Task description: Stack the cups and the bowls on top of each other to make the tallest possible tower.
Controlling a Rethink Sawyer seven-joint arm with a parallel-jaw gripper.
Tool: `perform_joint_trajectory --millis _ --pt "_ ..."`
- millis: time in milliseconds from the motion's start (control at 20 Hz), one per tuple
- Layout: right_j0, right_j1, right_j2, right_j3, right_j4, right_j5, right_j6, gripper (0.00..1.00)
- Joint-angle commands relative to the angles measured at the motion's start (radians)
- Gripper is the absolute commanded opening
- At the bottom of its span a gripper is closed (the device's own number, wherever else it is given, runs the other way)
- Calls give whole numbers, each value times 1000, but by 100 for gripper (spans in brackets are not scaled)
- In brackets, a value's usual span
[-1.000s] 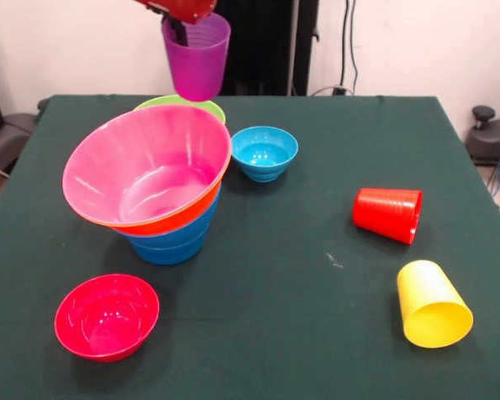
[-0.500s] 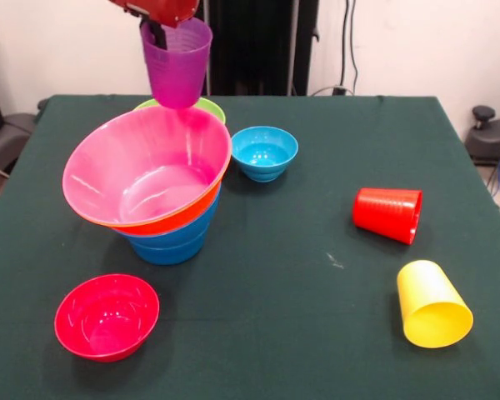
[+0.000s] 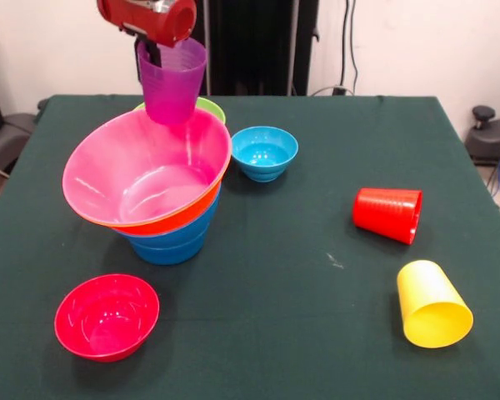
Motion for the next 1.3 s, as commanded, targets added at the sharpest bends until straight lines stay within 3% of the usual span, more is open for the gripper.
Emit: perform_joint_trajectory --millis 50,700,1300 --pt "26 80 54 19 -91 -98 -111 0" --pt "98 114 -6 85 -123 -261 9 0" --pt "220 199 -129 45 -148 -408 85 0"
